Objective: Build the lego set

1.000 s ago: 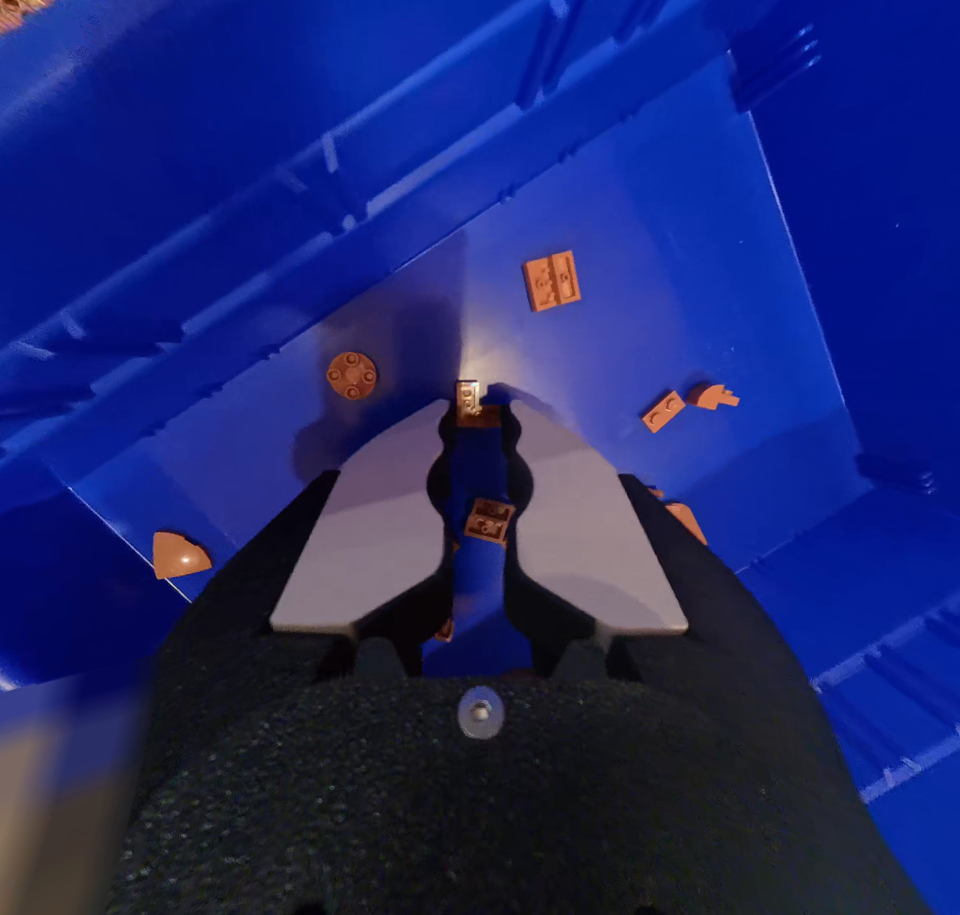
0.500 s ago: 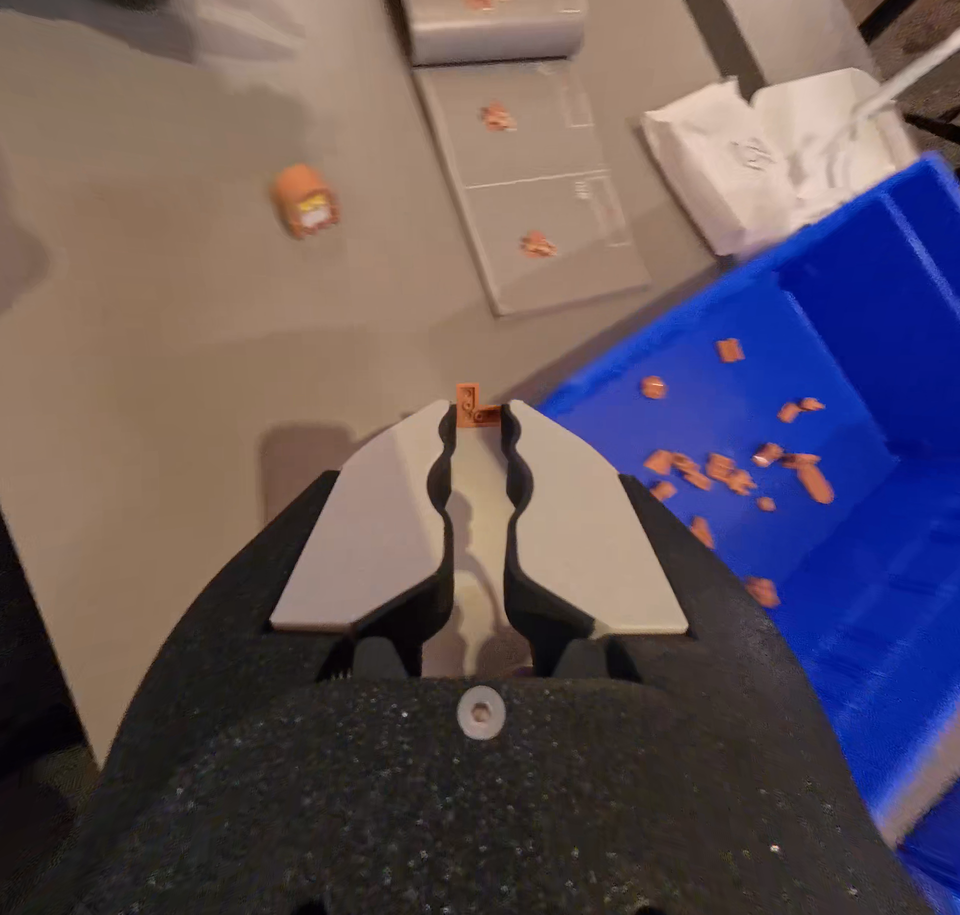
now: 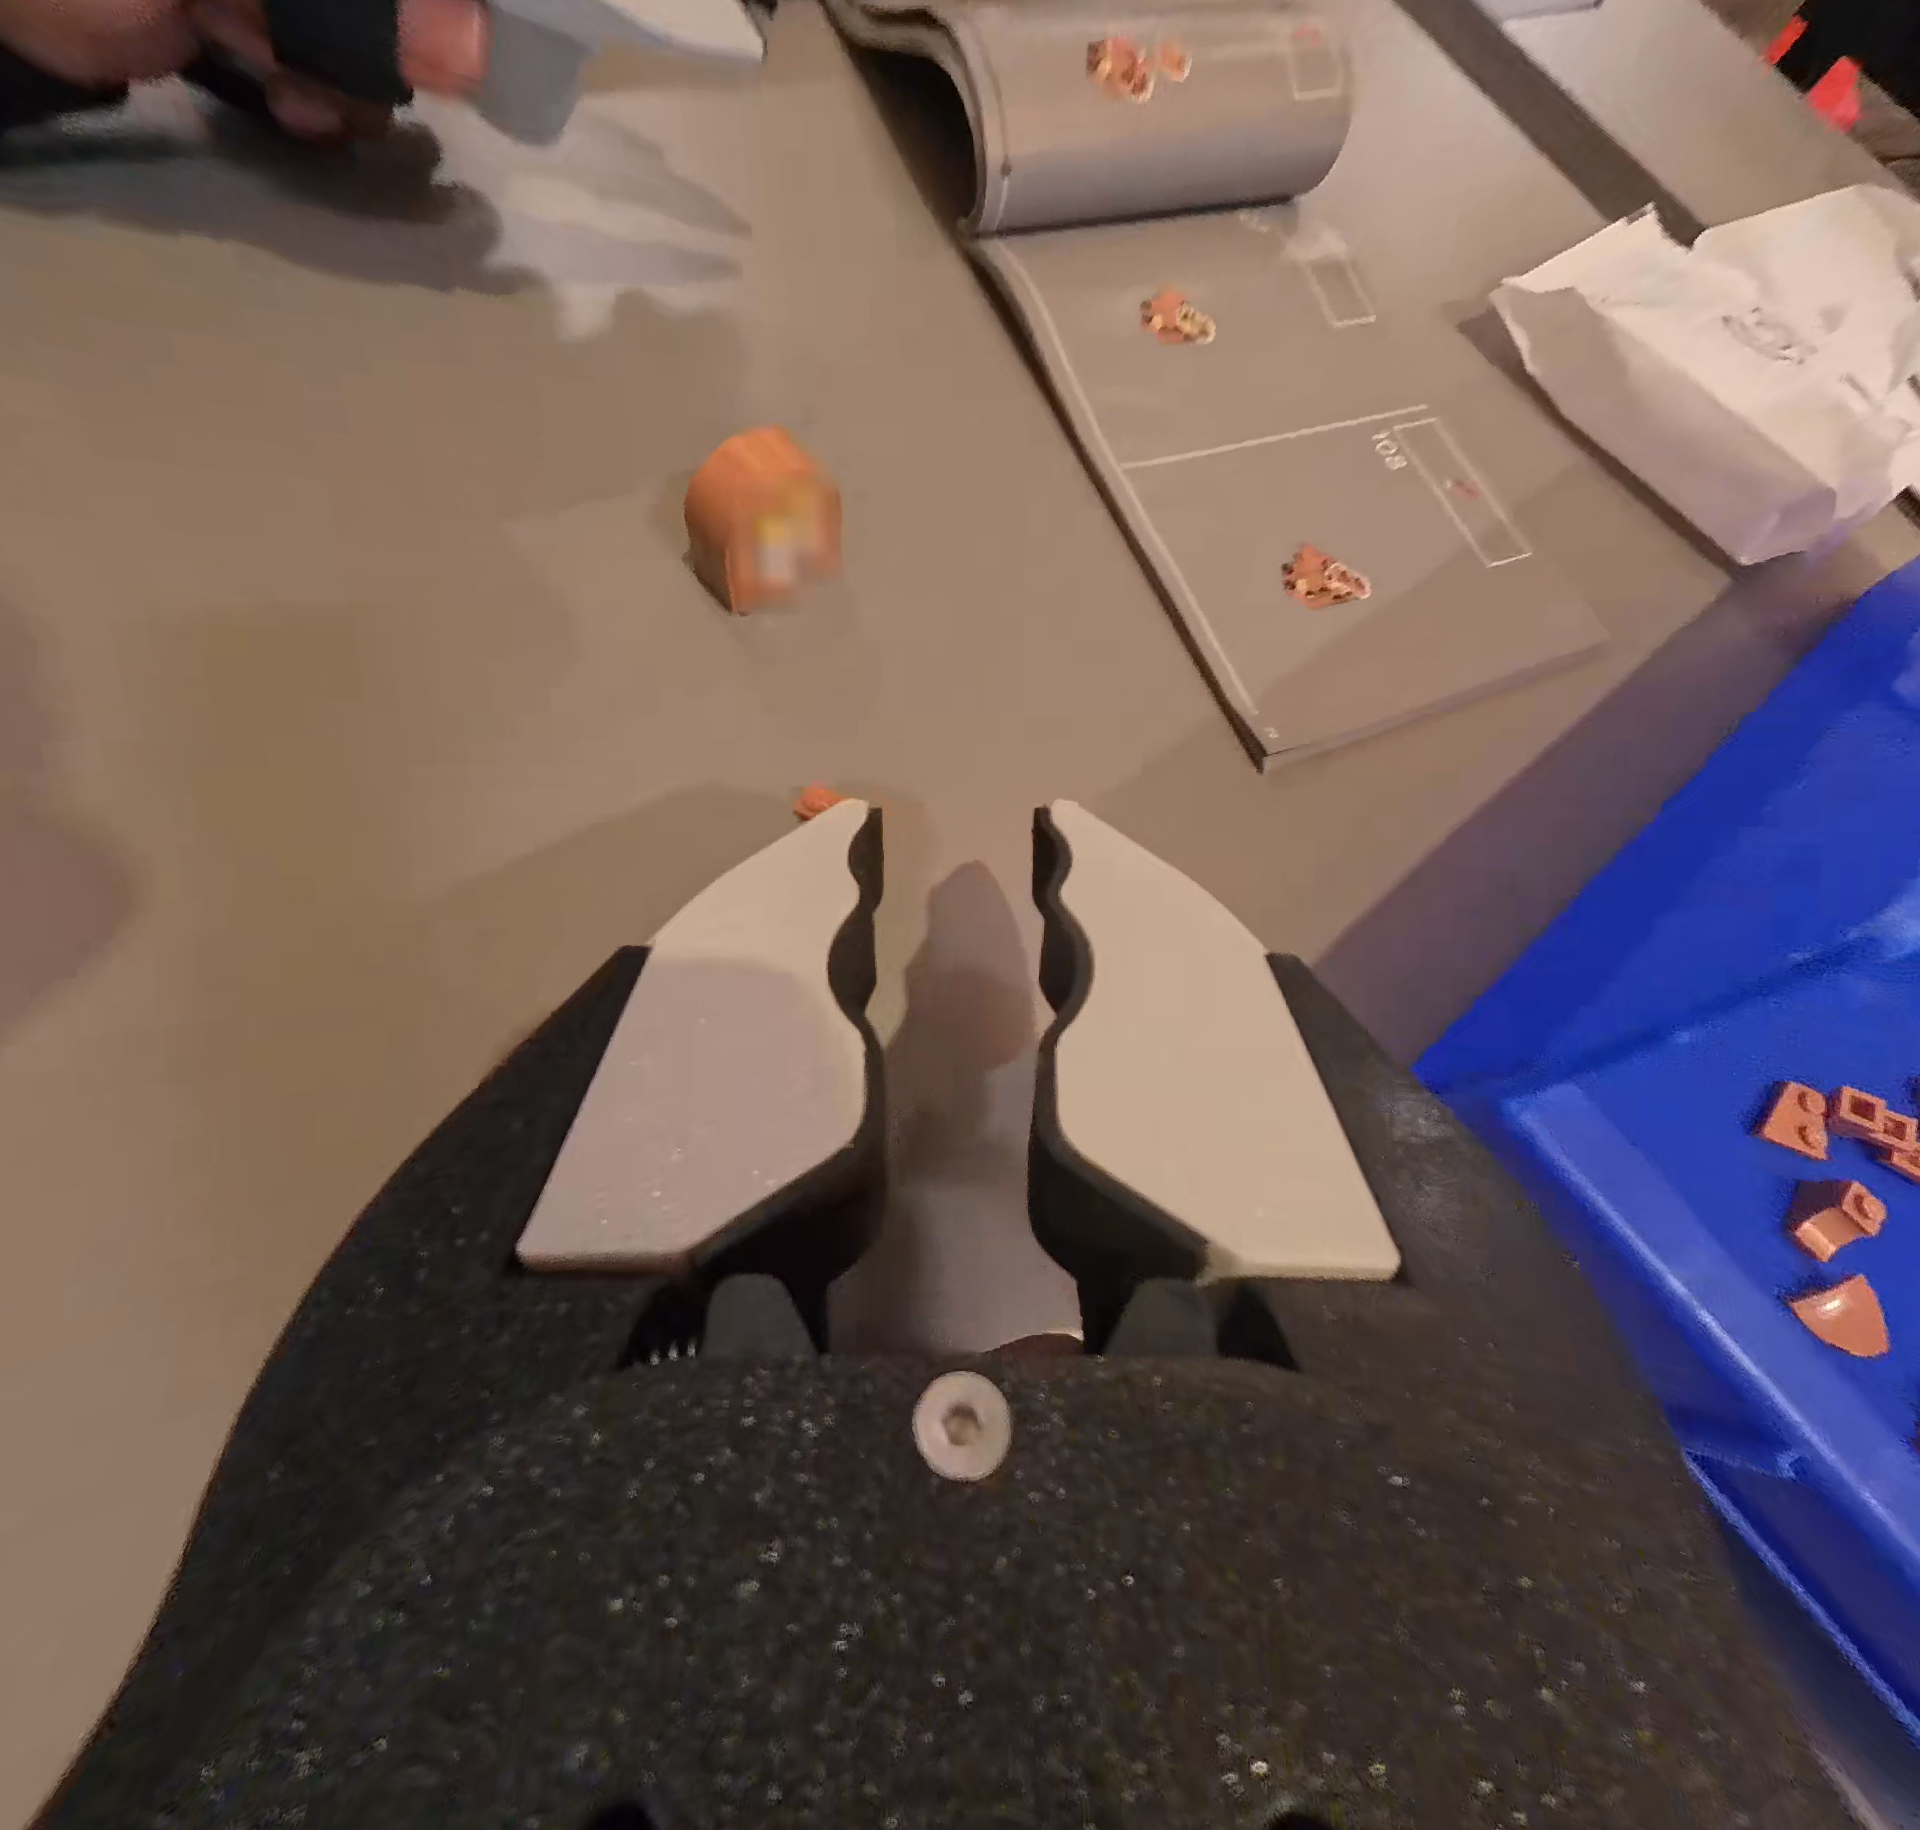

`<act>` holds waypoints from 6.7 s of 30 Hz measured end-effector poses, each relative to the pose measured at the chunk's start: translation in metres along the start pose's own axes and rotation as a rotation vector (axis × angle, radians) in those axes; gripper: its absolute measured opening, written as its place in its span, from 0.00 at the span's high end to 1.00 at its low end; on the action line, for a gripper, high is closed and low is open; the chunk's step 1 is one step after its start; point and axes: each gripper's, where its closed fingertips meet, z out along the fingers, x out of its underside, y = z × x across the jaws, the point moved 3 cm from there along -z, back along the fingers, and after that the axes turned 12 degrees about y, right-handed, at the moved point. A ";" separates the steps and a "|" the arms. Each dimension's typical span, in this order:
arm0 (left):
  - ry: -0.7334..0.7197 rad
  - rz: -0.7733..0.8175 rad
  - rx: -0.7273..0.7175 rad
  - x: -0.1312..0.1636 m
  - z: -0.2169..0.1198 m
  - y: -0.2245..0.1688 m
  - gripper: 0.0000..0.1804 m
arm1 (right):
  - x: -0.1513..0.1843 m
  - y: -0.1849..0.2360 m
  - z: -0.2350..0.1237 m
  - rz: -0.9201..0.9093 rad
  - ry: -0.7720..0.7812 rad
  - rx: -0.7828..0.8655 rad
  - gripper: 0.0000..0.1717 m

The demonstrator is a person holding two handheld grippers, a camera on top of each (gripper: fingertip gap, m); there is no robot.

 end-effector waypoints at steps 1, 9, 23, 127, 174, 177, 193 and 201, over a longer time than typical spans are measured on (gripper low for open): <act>0.010 0.004 0.001 0.000 0.002 0.000 0.94 | 0.000 -0.002 -0.002 0.015 -0.025 -0.004 0.84; -0.024 0.058 -0.003 -0.007 0.007 -0.003 0.95 | 0.003 -0.005 -0.007 0.057 -0.127 -0.024 0.85; -0.327 -0.192 0.145 -0.024 -0.038 0.008 0.96 | 0.000 0.003 -0.005 0.005 -0.147 -0.174 0.85; -0.375 1.071 0.471 -0.228 0.089 -0.078 0.96 | 0.076 -0.231 -0.122 -0.077 0.383 0.296 0.91; 0.170 1.628 1.083 -0.167 0.213 -0.185 0.92 | 0.103 -0.231 -0.096 -0.057 0.231 0.211 0.90; 0.173 1.582 1.119 -0.170 0.205 -0.182 0.92 | 0.105 -0.231 -0.095 -0.056 0.238 0.212 0.90; 0.302 1.641 1.190 -0.141 0.188 -0.191 0.94 | 0.106 -0.229 -0.095 -0.064 0.240 0.208 0.90; 0.117 1.505 1.013 -0.179 0.186 -0.182 0.95 | 0.108 -0.229 -0.095 -0.037 0.257 0.232 0.89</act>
